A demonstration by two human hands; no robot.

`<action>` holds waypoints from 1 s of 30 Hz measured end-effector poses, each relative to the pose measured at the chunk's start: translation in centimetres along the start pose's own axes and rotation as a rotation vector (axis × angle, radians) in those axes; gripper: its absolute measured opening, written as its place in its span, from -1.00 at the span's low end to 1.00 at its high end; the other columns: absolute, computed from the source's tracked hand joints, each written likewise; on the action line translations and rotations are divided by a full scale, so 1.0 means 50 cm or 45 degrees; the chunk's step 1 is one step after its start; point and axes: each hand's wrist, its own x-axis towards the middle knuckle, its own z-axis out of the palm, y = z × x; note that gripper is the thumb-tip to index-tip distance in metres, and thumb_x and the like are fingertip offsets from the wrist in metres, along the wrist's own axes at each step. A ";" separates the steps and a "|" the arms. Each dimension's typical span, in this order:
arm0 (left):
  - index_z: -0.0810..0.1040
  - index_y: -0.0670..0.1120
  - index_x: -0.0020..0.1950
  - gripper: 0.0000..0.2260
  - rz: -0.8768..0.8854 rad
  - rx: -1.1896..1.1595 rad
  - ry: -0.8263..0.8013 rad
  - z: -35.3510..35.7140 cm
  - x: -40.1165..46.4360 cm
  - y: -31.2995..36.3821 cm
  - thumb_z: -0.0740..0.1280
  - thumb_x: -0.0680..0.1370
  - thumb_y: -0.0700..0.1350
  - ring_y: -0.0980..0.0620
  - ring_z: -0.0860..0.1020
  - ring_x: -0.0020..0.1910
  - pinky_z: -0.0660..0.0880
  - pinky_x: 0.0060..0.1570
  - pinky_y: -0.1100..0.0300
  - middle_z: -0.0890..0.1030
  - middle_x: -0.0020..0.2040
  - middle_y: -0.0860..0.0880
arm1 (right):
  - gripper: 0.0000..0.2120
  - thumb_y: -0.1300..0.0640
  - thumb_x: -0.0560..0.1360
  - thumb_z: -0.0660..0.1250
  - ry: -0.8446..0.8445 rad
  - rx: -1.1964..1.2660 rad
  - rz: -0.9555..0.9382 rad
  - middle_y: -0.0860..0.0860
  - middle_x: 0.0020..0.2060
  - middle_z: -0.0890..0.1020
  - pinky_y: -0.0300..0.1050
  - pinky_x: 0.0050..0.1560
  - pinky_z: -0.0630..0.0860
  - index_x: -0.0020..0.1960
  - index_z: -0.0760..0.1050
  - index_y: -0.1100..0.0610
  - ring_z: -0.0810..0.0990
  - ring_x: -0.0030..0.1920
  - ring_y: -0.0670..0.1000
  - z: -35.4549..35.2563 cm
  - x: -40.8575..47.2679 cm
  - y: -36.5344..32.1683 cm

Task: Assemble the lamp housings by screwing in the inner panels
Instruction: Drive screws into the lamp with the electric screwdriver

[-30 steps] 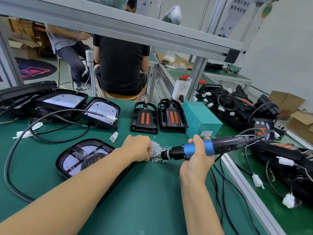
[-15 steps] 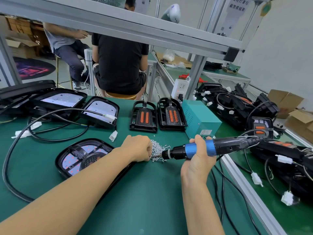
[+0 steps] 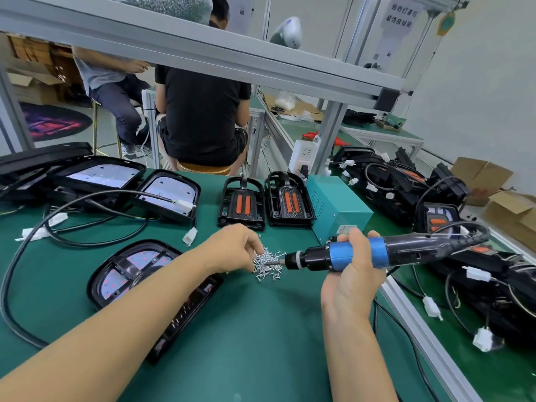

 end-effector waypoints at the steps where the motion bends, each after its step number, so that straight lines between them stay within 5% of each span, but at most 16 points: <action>1: 0.63 -0.04 0.02 -0.78 0.020 -0.059 -0.001 -0.001 -0.007 -0.001 0.49 0.41 -0.21 0.23 0.47 -0.39 0.34 -0.43 0.47 0.58 -0.24 0.09 | -0.75 0.35 0.48 0.37 -0.009 0.014 0.000 0.01 -0.29 0.56 -0.12 -0.13 0.56 -0.02 0.42 0.04 0.58 -0.34 -0.07 0.003 -0.002 -0.005; 6: 0.68 0.02 0.02 -0.80 0.107 -0.179 0.040 0.008 -0.028 -0.002 0.52 0.41 -0.09 0.22 0.46 -0.32 0.37 -0.26 0.37 0.63 -0.22 0.10 | -0.75 0.36 0.47 0.36 -0.058 0.076 0.000 0.10 -0.18 0.47 -0.11 -0.09 0.55 -0.04 0.41 0.05 0.57 -0.34 -0.05 0.020 -0.007 -0.011; 10: 0.70 -0.03 -0.16 -0.98 0.123 -0.141 0.120 0.010 -0.026 0.001 0.47 0.45 -0.14 0.28 0.40 -0.52 0.25 -0.48 0.45 0.51 -0.51 0.23 | -0.75 0.37 0.46 0.37 -0.037 0.069 0.027 0.07 -0.22 0.51 -0.14 -0.15 0.57 -0.08 0.42 0.04 0.58 -0.34 -0.07 0.023 -0.010 -0.005; 17: 0.69 -0.04 -0.15 -0.90 0.023 0.217 0.042 0.006 -0.013 -0.011 0.40 0.47 -0.21 0.03 0.42 -0.28 0.45 -0.17 0.18 0.55 -0.27 0.03 | -0.74 0.34 0.46 0.38 0.017 0.006 0.058 -0.05 -0.42 0.58 -0.14 -0.14 0.55 -0.04 0.42 0.03 0.58 -0.34 -0.07 0.015 -0.007 -0.012; 19: 0.67 0.06 0.00 -0.82 0.025 0.235 0.026 0.005 -0.013 -0.011 0.39 0.49 -0.19 0.04 0.45 -0.31 0.47 -0.13 0.21 0.59 -0.25 0.04 | -0.75 0.34 0.47 0.37 0.016 0.005 0.051 -0.05 -0.43 0.58 -0.16 -0.16 0.54 -0.05 0.42 0.03 0.57 -0.34 -0.07 0.015 -0.007 -0.017; 22: 0.58 0.05 0.20 -0.74 0.017 0.252 0.028 0.006 -0.013 -0.014 0.37 0.52 -0.12 0.32 0.46 -0.46 0.52 -0.14 0.26 0.69 -0.23 0.08 | -0.75 0.35 0.47 0.36 -0.005 0.014 0.040 -0.02 -0.38 0.56 -0.15 -0.14 0.54 -0.05 0.41 0.04 0.56 -0.32 -0.06 0.018 -0.008 -0.022; 25: 0.59 0.03 -0.04 -0.95 -0.003 0.275 0.039 0.005 -0.017 -0.009 0.37 0.51 -0.06 0.23 0.48 -0.54 0.41 -0.36 0.32 0.69 -0.28 0.08 | -0.75 0.35 0.47 0.36 -0.052 0.029 0.044 0.08 -0.23 0.51 -0.13 -0.10 0.55 -0.05 0.40 0.05 0.56 -0.33 -0.04 0.020 -0.010 -0.023; 30: 0.66 -0.06 -0.28 -0.86 -0.019 -0.016 0.096 -0.005 -0.023 -0.013 0.42 0.48 -0.12 0.16 0.52 -0.51 0.53 -0.31 0.28 0.66 -0.39 0.02 | -0.76 0.36 0.48 0.36 -0.067 0.025 0.043 0.08 -0.22 0.49 -0.12 -0.09 0.55 -0.04 0.39 0.06 0.56 -0.33 -0.03 0.023 -0.014 -0.024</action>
